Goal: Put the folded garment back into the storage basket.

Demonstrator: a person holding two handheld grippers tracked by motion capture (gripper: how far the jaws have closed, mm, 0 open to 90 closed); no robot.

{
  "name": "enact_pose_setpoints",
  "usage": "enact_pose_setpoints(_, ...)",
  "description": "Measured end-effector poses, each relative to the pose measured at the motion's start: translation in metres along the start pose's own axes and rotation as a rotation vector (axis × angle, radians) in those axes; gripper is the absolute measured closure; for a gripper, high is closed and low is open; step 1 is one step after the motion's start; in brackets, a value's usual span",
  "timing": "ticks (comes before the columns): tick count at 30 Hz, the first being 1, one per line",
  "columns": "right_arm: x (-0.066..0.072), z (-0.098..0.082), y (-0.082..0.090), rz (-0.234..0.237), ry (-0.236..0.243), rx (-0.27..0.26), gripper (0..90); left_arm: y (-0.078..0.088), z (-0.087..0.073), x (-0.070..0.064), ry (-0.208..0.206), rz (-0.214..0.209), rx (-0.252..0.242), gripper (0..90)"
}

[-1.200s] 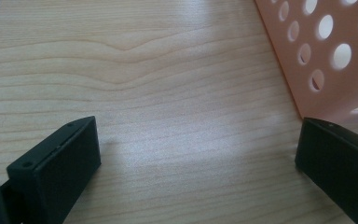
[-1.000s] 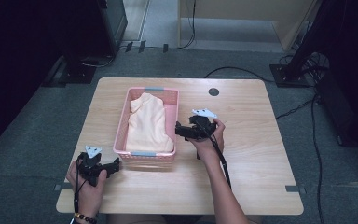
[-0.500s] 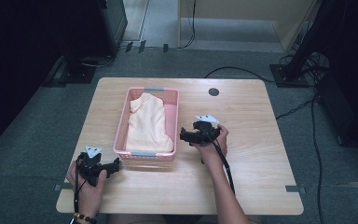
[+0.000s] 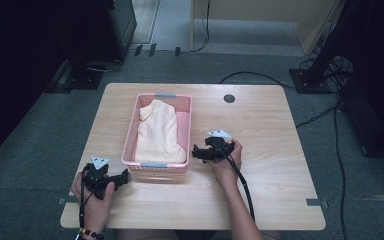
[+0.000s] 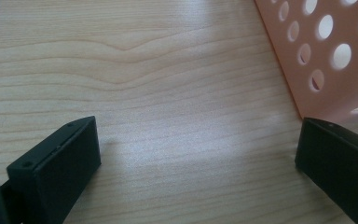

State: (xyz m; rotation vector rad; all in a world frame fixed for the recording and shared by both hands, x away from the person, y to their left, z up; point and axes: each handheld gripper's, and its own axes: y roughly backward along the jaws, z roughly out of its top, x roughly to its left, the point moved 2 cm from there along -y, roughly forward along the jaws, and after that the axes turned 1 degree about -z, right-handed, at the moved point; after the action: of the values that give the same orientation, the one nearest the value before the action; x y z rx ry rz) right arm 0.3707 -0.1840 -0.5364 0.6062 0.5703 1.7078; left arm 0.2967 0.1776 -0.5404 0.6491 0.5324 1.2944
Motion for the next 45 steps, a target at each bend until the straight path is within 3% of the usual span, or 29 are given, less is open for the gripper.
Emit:
enact_pose_setpoints(8, -0.001, -0.007, -0.001, -0.020, -0.013, -0.005, 2.0, 0.000, 0.000, 0.000, 0.001, 0.000, 0.000, 0.0)
enact_pose_setpoints(11, 0.001, -0.009, 0.000, -0.031, 0.026, 0.005, 3.3, 0.000, 0.000, 0.000, 0.000, 0.000, 0.000, 0.0)
enact_pose_setpoints(13, 0.001, -0.009, 0.001, -0.033, 0.017, 0.003, 3.4, 0.000, 0.000, 0.000, 0.000, 0.000, 0.000, 0.0)
enact_pose_setpoints(19, 0.005, -0.013, 0.002, -0.093, 0.037, 0.016, 4.4, 0.000, 0.000, 0.000, 0.001, 0.000, -0.001, 0.0)
enact_pose_setpoints(23, 0.004, -0.013, 0.002, -0.068, 0.037, 0.023, 0.3, 0.000, 0.000, 0.000, 0.001, 0.000, -0.001, 0.0)
enact_pose_setpoints(26, -0.001, -0.014, 0.005, -0.065, -0.012, 0.008, 0.0, 0.000, 0.000, 0.000, 0.001, 0.000, -0.001, 0.0)
enact_pose_setpoints(33, -0.007, -0.019, 0.010, -0.099, 0.003, 0.021, 0.0, 0.000, 0.000, 0.000, 0.001, 0.000, -0.001, 0.0)
enact_pose_setpoints(39, -0.013, -0.021, 0.016, -0.092, -0.033, -0.019, 0.0, 0.000, 0.000, 0.000, 0.000, 0.000, -0.001, 0.0)
enact_pose_setpoints(45, -0.020, -0.023, 0.019, -0.093, -0.051, -0.026, 0.0, 0.000, 0.000, 0.000, 0.001, 0.000, -0.001, 0.0)
